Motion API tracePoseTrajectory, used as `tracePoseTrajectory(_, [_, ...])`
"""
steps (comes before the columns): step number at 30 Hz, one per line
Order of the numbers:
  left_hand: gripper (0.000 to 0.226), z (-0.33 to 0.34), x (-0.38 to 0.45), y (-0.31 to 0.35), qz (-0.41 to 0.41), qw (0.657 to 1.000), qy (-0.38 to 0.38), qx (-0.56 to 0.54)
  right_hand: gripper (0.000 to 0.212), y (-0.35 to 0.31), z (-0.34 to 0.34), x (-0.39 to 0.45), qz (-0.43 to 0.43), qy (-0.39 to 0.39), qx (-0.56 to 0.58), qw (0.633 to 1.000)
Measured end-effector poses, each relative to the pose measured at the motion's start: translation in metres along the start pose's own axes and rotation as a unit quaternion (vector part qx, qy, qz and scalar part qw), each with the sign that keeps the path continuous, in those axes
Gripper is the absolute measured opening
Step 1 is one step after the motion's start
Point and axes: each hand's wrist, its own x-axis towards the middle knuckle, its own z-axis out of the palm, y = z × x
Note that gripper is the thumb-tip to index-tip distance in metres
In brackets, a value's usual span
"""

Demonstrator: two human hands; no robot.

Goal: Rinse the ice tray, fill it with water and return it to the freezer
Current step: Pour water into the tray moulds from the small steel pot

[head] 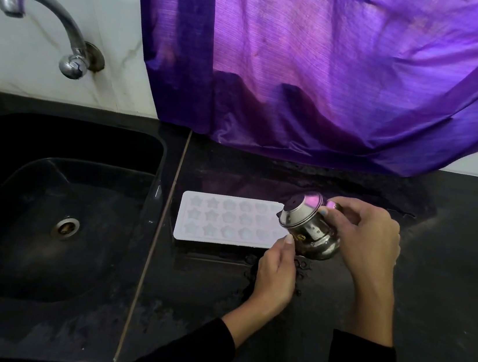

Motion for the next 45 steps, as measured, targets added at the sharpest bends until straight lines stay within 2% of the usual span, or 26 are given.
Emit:
tracePoseTrajectory(5, [0.042, -0.005, 0.001, 0.003, 0.008, 1.0, 0.004, -0.004, 0.019, -0.004, 0.002, 0.001, -0.012, 0.001, 0.023, 1.0])
tracePoseTrajectory(12, [0.052, -0.012, 0.003, 0.004, -0.002, 1.0, 0.027, -0.008, 0.018, -0.013, 0.01, 0.002, -0.032, -0.03, 0.009, 0.999])
tracePoseTrajectory(20, [0.042, -0.018, 0.004, 0.0, -0.021, 0.999, 0.048, 0.002, 0.016, -0.019, 0.02, 0.003, -0.045, -0.051, -0.008, 0.998])
tracePoseTrajectory(26, [0.05, -0.019, 0.004, 0.0, -0.022, 0.998, 0.052, 0.001, 0.017, -0.021, 0.022, 0.003, -0.053, -0.054, -0.022, 0.997])
tracePoseTrajectory(33, [0.04, -0.02, 0.003, 0.002, -0.028, 0.999, 0.043, 0.003, 0.02, -0.02, 0.022, 0.002, -0.058, -0.049, -0.029, 0.997])
tracePoseTrajectory(45, [0.041, -0.02, 0.002, 0.006, -0.019, 0.999, 0.039, -0.002, 0.017, -0.023, 0.02, 0.0, -0.06, -0.05, -0.028, 0.997])
